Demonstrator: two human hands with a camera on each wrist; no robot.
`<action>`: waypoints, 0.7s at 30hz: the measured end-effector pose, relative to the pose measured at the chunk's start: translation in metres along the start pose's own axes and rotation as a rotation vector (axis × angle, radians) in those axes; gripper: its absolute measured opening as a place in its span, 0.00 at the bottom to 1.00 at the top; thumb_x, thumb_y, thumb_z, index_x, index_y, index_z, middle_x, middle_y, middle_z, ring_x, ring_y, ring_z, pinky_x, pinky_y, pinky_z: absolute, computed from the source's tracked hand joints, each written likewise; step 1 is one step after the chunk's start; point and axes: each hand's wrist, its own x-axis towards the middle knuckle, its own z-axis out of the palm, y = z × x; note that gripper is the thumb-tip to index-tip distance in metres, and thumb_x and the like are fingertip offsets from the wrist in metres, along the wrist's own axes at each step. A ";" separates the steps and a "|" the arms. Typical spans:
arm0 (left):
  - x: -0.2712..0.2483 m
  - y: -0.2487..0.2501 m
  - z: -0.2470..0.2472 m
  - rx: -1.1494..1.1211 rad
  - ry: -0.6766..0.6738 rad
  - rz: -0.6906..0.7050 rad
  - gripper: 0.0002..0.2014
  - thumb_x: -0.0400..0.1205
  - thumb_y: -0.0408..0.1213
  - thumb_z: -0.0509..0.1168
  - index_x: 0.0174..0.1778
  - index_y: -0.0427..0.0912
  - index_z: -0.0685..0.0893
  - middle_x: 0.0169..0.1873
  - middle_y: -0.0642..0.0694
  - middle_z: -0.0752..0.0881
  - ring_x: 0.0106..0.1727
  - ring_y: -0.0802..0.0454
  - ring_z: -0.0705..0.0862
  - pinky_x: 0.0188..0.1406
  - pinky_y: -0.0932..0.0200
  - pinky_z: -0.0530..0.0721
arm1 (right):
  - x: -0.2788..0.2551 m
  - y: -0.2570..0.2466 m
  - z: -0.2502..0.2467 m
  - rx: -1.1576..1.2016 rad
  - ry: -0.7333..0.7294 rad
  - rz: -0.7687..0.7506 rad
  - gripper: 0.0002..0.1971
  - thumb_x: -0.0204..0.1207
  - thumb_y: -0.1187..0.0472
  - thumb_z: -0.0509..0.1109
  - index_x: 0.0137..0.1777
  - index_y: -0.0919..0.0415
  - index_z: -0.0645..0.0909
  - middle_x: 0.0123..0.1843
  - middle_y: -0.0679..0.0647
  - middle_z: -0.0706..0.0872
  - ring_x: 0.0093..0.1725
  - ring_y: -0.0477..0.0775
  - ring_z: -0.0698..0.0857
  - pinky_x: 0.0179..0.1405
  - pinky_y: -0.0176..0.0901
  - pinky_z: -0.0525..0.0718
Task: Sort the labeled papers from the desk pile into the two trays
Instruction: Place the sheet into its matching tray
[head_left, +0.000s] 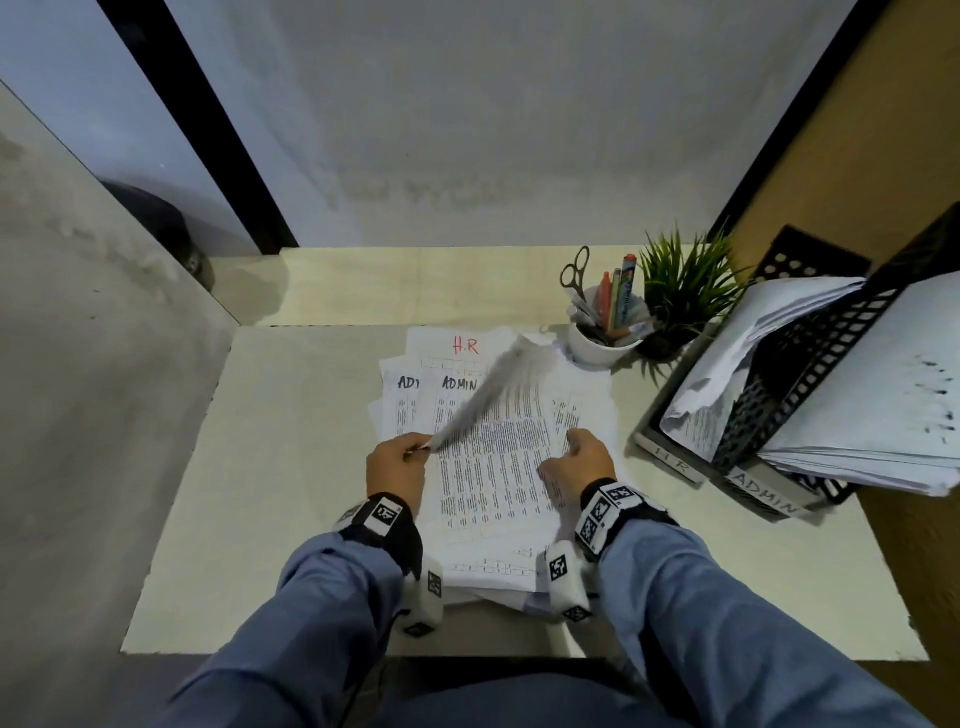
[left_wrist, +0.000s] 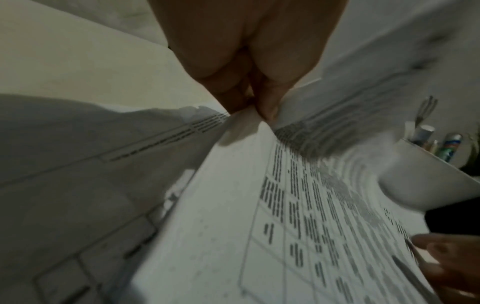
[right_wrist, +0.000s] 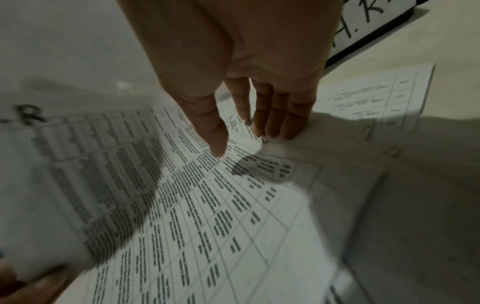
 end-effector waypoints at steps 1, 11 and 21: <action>0.001 -0.002 -0.001 -0.041 -0.014 -0.011 0.12 0.78 0.25 0.66 0.38 0.46 0.90 0.31 0.45 0.86 0.34 0.47 0.79 0.36 0.59 0.77 | -0.002 -0.001 -0.001 0.074 0.004 0.009 0.39 0.66 0.68 0.75 0.78 0.60 0.66 0.72 0.60 0.75 0.67 0.61 0.77 0.63 0.48 0.80; 0.000 0.019 -0.016 -0.268 -0.133 -0.028 0.07 0.69 0.17 0.73 0.38 0.30 0.85 0.29 0.43 0.83 0.33 0.52 0.80 0.35 0.69 0.81 | -0.012 -0.026 -0.021 0.910 -0.091 0.012 0.18 0.68 0.88 0.65 0.52 0.69 0.81 0.45 0.61 0.84 0.43 0.62 0.85 0.35 0.40 0.88; 0.015 -0.004 -0.010 -0.166 0.117 -0.097 0.08 0.73 0.23 0.69 0.43 0.39 0.83 0.36 0.45 0.84 0.40 0.47 0.81 0.45 0.63 0.84 | 0.010 0.002 -0.019 0.871 0.053 0.096 0.16 0.72 0.82 0.57 0.27 0.67 0.75 0.29 0.60 0.83 0.31 0.57 0.81 0.24 0.35 0.84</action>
